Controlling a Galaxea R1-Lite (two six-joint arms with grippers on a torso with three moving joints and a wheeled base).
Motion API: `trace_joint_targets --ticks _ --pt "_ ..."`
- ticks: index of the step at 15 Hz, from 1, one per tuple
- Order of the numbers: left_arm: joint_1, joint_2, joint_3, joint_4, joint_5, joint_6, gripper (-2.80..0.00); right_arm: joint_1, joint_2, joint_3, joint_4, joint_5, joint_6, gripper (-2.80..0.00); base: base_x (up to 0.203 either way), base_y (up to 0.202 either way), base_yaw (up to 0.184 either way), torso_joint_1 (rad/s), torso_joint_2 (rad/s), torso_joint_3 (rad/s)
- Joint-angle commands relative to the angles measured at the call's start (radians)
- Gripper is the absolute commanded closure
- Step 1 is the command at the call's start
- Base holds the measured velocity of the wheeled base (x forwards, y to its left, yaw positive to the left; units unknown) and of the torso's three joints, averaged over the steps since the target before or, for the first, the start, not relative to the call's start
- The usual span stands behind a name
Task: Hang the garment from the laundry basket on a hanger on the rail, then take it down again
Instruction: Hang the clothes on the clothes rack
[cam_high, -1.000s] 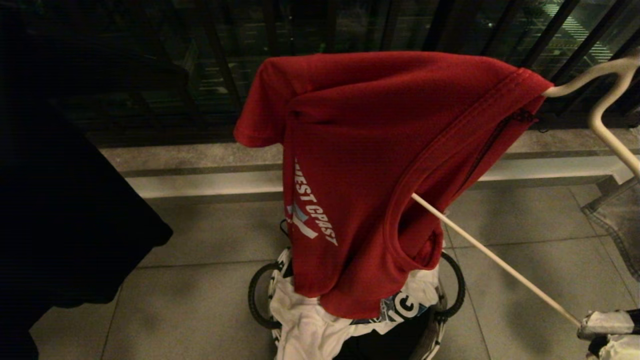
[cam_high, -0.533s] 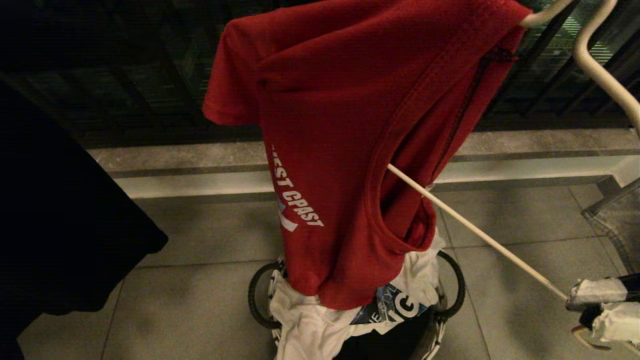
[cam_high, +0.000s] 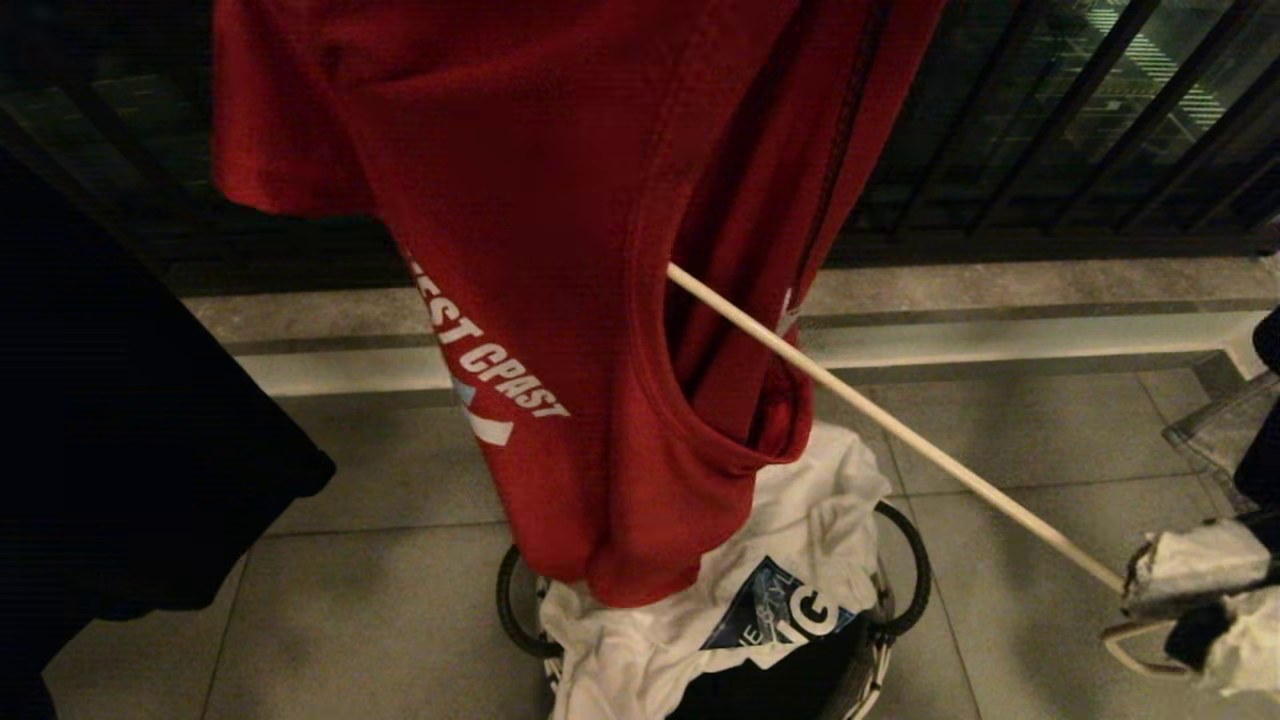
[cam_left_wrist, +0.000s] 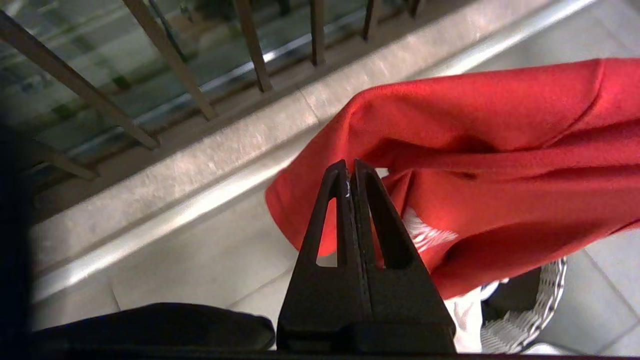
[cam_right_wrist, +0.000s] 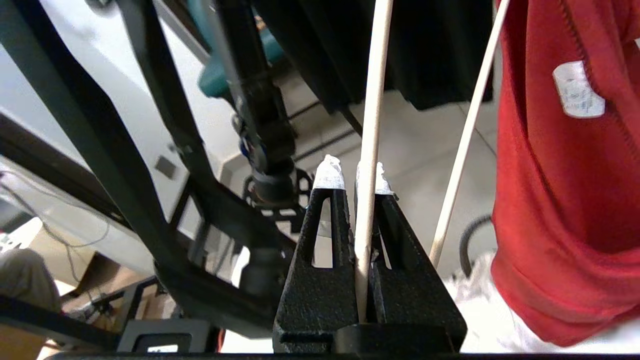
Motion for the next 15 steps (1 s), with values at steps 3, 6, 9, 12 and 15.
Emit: trace_joint_targets --ticks 3,6,9,12,15 --pt "-0.001 -0.045 -0.025 0.061 -0.010 0.008 0.00 0.082 0.071 -0.115 0.096 0.004 -0.001 0.00 0.000 0.000 0.000 0.000 0.00 0.000" --pt "-0.001 -0.065 -0.070 0.077 0.000 0.013 0.00 0.149 0.123 -0.184 0.142 0.001 -0.001 0.00 0.000 0.000 0.000 0.000 0.00 0.000" --pt "-0.001 -0.100 -0.110 0.158 0.012 0.016 0.00 0.157 0.139 -0.232 0.141 -0.011 0.000 0.00 0.000 0.000 0.000 0.000 0.00 0.000" --pt "-0.008 -0.154 -0.027 0.180 -0.008 -0.033 0.00 0.157 0.144 -0.296 0.146 -0.050 0.003 0.00 0.000 0.000 0.000 0.000 0.00 0.000" --pt "-0.015 -0.196 0.044 0.182 -0.098 -0.069 0.00 0.155 0.161 -0.352 0.137 -0.100 0.068 0.00 0.000 0.000 0.000 0.000 0.00 0.000"
